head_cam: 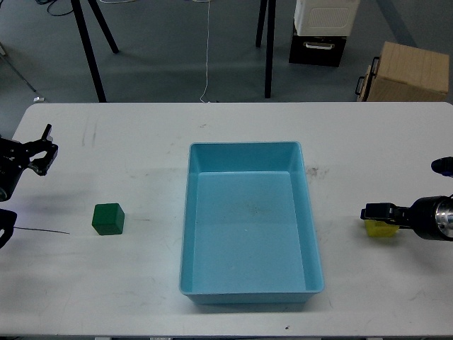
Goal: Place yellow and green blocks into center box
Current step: 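Close the right gripper on the yellow cube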
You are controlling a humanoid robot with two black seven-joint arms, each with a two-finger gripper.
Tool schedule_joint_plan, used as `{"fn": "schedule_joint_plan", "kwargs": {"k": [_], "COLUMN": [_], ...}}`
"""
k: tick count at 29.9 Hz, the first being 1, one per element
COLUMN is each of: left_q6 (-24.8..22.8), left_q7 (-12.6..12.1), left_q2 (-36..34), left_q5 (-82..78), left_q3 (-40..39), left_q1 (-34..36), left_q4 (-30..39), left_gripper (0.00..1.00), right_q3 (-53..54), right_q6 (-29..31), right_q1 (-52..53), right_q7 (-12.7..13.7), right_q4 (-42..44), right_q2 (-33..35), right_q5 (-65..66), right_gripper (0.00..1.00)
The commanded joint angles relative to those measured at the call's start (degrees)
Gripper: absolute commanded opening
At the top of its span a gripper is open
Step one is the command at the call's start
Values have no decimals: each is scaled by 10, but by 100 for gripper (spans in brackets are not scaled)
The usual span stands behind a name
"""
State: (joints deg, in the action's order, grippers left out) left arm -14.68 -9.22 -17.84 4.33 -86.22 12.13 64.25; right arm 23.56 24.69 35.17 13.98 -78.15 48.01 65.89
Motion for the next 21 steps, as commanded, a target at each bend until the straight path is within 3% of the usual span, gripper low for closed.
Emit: {"fn": "schedule_joint_plan", "kwargs": {"k": [1, 11, 14, 21], "left_q6": [0, 0, 0, 0], "left_q7": [0, 0, 1, 1], "left_q2": [0, 1, 1, 1], "left_q5": [0, -1, -1, -2], "left_q3": [0, 0, 0, 0], "left_q1": [0, 2, 2, 2], "left_q4": [-1, -3, -3, -3], "left_gripper": [100, 100, 100, 100], "right_q3": [0, 0, 0, 0], "right_q6": [0, -3, -3, 2], "right_q1": [-1, -4, -5, -5], "right_q7": [0, 0, 0, -1], "right_q4": [8, 20, 20, 15], "right_q2": [-13, -21, -21, -21], "right_q5": [0, 0, -1, 1], "right_gripper": [100, 92, 80, 37]}}
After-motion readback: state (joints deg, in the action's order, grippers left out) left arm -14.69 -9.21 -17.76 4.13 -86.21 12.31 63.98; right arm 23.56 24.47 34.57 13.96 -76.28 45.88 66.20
